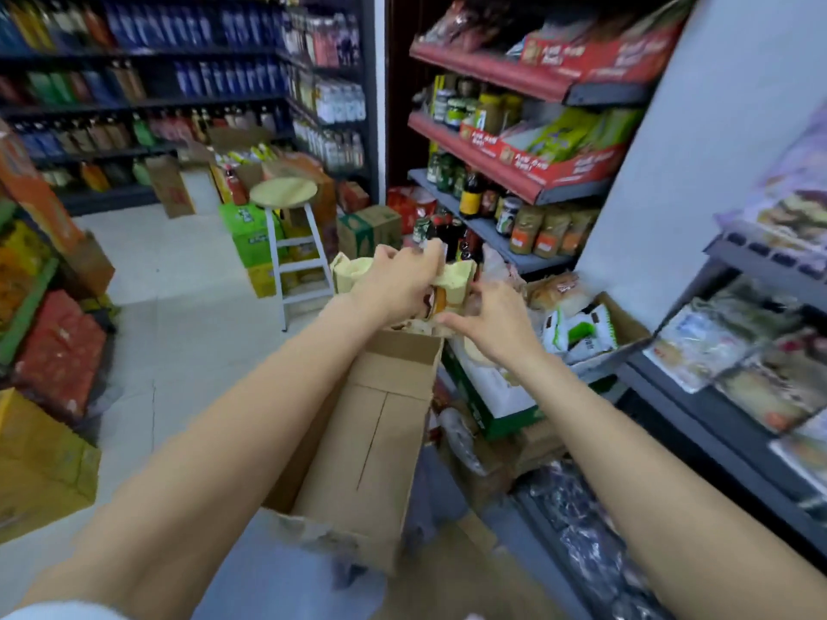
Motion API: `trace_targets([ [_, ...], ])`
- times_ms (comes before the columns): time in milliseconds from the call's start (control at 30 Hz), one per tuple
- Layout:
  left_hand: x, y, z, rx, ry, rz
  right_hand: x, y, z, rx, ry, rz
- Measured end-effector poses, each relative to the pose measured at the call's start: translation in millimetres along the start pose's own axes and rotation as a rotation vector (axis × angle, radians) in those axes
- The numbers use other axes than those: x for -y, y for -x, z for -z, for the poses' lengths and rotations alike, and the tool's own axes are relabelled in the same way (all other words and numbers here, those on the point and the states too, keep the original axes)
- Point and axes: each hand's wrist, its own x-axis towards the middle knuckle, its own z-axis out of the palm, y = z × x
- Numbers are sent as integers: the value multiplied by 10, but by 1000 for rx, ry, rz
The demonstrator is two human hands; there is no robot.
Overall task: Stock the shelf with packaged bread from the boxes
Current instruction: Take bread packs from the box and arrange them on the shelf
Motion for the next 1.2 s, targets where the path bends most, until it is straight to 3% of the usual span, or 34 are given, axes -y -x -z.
trace_targets([
  [200, -989, -29, 368, 132, 176, -312, -303, 856, 972, -121, -90, -137],
  [267, -1348, -49, 401, 94, 265, -386, -488, 1143, 1283, -174, -123, -214],
  [333, -1764, -52, 437, -50, 299, -421, -648, 1452, 1600, -284, -201, -273],
  [433, -2531, 16, 520, -441, 381, -217, -844, 1914, 2064, -519, -357, -363],
  [500, -3117, 125, 579, -503, 631, 29, -931, 2197, 2392, -665, -424, -407],
  [633, -4279, 311, 675, -253, 1288, 312, -1167, 2759, 3038, -881, -397, -473],
  [733, -5001, 379, 678, -37, 1632, 465, -1450, 3173, 3439, -968, -315, -473],
  [833, -5627, 418, 680, 150, 1953, 332, -1655, 3615, 3834, -1007, -276, -455],
  [967, -6231, 343, 787, 133, 1867, 166, -1941, 4088, 4283, -1036, -292, -434],
  [1200, -6880, -43, 861, -119, 1478, 2, -2657, 4377, 4938, -1218, -182, -506],
])
